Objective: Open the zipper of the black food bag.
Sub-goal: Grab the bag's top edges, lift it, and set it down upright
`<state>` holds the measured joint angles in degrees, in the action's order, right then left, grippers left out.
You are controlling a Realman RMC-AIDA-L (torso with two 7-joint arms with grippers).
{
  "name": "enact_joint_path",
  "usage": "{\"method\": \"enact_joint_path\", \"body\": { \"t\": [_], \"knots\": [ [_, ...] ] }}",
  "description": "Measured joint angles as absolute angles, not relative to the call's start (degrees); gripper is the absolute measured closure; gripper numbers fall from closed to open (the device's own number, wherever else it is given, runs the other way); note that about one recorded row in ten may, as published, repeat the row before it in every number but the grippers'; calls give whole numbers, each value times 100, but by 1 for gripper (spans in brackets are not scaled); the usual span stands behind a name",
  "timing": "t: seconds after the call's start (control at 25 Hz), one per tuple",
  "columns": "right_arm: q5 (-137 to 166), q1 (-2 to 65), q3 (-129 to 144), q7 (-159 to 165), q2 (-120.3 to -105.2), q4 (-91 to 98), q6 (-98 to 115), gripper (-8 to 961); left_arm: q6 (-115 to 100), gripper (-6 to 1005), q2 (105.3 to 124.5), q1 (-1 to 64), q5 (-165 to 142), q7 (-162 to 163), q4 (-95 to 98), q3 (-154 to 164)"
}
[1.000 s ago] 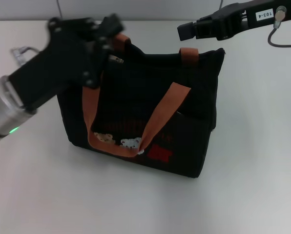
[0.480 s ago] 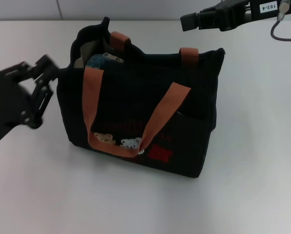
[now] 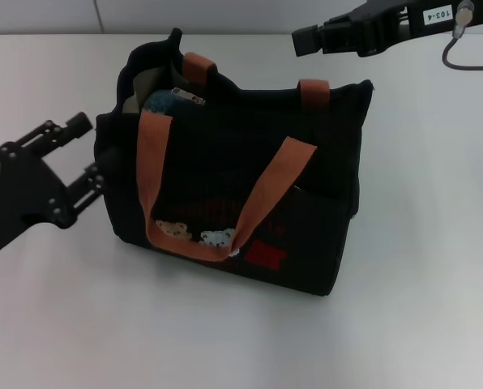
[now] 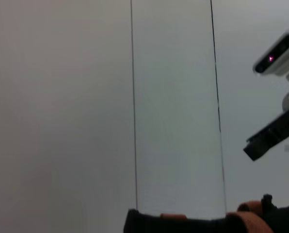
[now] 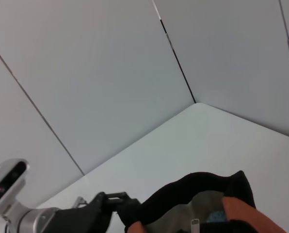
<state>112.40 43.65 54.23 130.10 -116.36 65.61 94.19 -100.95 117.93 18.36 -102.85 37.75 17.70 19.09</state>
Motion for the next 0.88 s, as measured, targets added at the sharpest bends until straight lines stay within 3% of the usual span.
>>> {"method": "enact_joint_path", "body": {
  "t": [0.36, 0.8, 0.88],
  "knots": [
    [11241, 4363, 5423, 12985, -11637, 6548, 9433, 927, -9599, 173, 11839, 1996, -10420, 3824, 1762, 1980],
    [11241, 4365, 5408, 12981, -11638, 6547, 9430, 918, -9351, 304, 11869, 2057, -10375, 3243, 1580, 1985],
    [11241, 4367, 5388, 12981, -11643, 6547, 9432, 917, -9360, 378, 11868, 2058, -10371, 3243, 1577, 1982]
  ]
}}
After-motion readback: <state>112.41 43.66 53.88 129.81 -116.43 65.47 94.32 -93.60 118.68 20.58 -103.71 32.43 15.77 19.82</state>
